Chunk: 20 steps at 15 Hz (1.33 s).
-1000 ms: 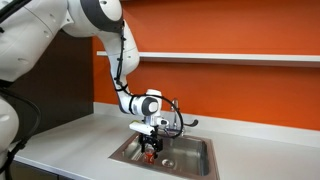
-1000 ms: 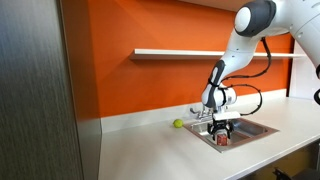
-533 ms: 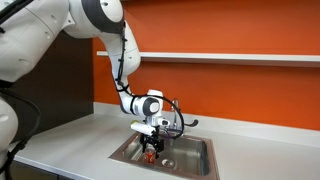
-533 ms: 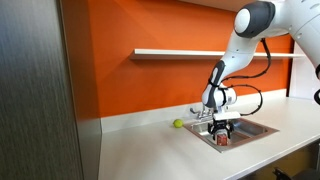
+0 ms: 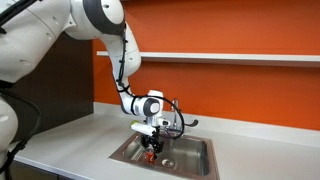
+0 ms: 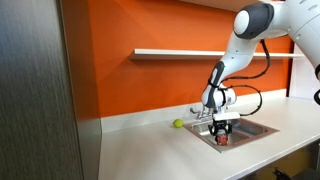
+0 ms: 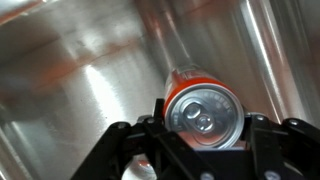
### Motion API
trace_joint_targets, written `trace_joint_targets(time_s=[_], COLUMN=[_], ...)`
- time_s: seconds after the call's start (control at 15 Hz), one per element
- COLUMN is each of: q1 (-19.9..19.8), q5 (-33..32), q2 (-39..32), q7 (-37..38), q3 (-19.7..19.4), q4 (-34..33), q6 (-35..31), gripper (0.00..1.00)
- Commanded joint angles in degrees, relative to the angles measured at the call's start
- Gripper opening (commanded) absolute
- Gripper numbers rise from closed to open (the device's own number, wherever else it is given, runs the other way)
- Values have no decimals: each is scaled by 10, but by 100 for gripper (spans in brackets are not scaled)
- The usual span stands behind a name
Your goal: Put the can on the counter to the left
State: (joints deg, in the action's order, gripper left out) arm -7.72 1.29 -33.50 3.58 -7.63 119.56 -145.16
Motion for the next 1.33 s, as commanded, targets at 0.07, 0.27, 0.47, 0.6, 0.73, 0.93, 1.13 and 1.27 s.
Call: trace_joint_targets(time_s=[0.07, 0.27, 0.47, 0.6, 0.73, 0.93, 1.13, 1.27], q1=[-10, -6, -2, 5, 9, 16, 24, 28], q5=[10, 10, 8, 3, 0, -4, -11, -15], q2=[-7, 0, 20, 36, 55, 90, 126, 150], q7=[-10, -2, 2, 8, 14, 21, 32, 36], q3=[7, 5, 4, 0, -3, -4, -5, -4], q4=[-14, -11, -4, 3, 8, 14, 22, 29], q6=[11, 20, 36, 47, 65, 98, 135, 155], gripper=[39, 39, 39, 39, 39, 39, 39, 39])
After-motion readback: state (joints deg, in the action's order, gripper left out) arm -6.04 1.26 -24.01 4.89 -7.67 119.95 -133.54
